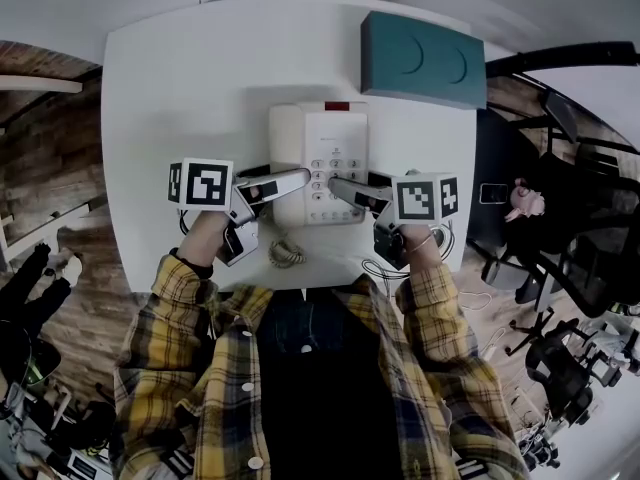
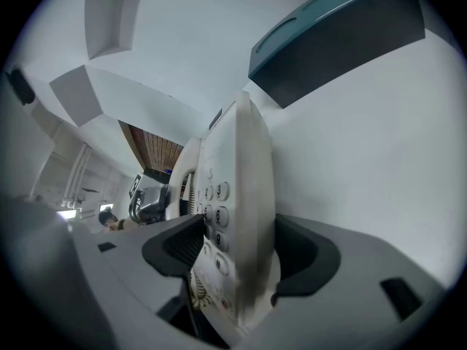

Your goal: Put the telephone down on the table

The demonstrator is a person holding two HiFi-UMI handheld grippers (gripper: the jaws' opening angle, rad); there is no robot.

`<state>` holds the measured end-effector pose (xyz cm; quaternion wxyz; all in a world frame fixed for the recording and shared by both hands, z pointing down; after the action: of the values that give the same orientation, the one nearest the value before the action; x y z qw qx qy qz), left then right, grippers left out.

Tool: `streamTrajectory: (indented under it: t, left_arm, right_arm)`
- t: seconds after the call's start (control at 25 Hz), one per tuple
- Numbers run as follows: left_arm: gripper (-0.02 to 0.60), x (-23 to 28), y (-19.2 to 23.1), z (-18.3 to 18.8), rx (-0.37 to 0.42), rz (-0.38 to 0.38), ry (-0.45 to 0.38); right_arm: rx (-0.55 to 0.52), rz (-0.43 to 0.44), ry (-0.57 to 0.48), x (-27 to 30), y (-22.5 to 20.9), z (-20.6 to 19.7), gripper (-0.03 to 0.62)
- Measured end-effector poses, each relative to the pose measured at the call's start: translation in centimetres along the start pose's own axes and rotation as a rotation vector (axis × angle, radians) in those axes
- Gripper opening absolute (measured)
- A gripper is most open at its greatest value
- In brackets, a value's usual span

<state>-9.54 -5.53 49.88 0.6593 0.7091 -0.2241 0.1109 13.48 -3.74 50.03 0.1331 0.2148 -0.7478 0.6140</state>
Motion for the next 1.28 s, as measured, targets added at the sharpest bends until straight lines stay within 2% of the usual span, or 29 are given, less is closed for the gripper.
streamTrajectory:
  t: [0.16, 0.32, 0.6, 0.84, 1.28]
  left_arm:
    - [0.433, -0.7, 0.0, 0.3, 0.02, 0.032, 0.003]
    - [0.433, -1.2, 0.1, 0.2, -0.002, 0.018, -0.007]
    - [0.433, -1.0, 0.6, -0.1, 0.014, 0.029, -0.002]
    - [0.433, -0.9, 0.4, -0.1, 0.028, 0.037, -0.003]
    - [0.433, -0.9, 0.3, -0.1, 0.028, 0.043, -0.009]
  right_arm:
    - [-0.051, -0.062, 0.029, 0.0, 0.2, 0.3, 0.281]
    - [-0.055, -0.074, 0.031, -0.1, 0.3, 0.3, 0.281]
    - [-0.064, -0.124, 0.023, 0.6, 0.5, 0.2, 0.284]
    - [-0.101, -0.226, 0.035, 0.4, 0.7, 0.3, 0.285]
    - [-0.098, -0.243, 0.035, 0.5, 0.8, 0.3, 0.285]
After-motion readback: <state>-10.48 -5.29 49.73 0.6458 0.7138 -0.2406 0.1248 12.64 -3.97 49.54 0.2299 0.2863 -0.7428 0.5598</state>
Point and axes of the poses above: the fingertips, and each gripper's own axes: x forward along the fingers, y to its left, z out of its top, the point moved 9 cm from there along -x, backward along the fingers, and after that the axes turned 8 degrees about z, right-handed, at the moved point
